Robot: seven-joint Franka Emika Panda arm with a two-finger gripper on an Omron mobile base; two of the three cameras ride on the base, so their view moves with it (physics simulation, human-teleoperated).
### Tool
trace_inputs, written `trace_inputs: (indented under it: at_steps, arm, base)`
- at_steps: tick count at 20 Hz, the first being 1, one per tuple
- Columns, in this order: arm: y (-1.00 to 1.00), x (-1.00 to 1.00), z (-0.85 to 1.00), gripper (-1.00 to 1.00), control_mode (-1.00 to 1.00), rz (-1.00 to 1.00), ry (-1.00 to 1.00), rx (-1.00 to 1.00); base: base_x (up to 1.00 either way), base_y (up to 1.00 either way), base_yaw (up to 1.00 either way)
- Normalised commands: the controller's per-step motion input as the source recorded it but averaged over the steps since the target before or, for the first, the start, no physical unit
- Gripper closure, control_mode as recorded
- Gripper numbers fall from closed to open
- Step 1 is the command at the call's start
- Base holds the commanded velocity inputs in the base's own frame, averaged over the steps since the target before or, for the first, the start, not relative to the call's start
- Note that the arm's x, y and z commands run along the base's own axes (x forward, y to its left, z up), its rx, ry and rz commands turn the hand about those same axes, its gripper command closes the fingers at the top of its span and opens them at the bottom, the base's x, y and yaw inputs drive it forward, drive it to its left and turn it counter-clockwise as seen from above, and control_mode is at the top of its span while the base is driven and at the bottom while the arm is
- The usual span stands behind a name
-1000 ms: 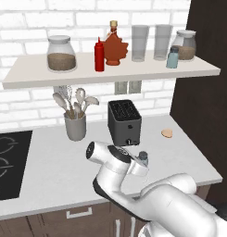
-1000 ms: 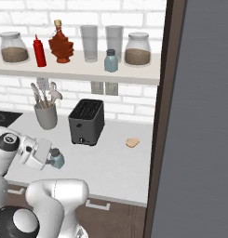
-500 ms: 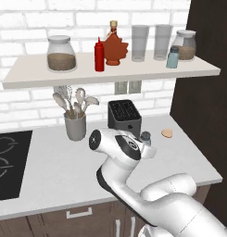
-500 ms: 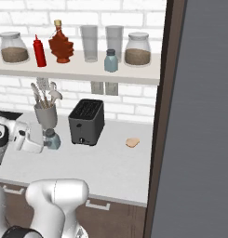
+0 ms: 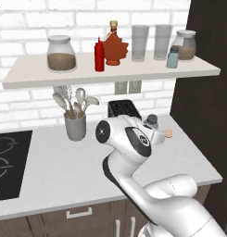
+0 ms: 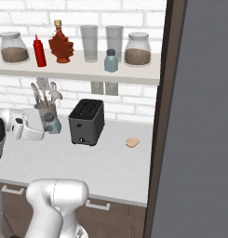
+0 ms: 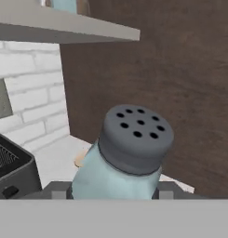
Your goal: Put the shaker and condiment bottle from the counter next to their counterparts in the cabinet.
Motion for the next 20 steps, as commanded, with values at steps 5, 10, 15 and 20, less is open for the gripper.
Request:
trace_inputs:
  at_steps: [5,10,15,20]
  arm:
    - [-0.25,0.0,0.73,1.0,-1.0,0.0,-0.07,-0.03]
    - [-0.21,0.0,0.74,1.0,-1.0,0.0,-0.02,-0.01]
    - [-0.09,0.0,0.55,1.0,-1.0,0.0,-0.03,0.0]
    - [-0.03,0.0,0.38,1.0,-1.0,0.0,0.01,0.0]
  base:
    - [0.0,0.0,0.0]
    - [0.0,0.0,0.0]
    - [0.0,0.0,0.0]
    - [0.0,0.0,0.0]
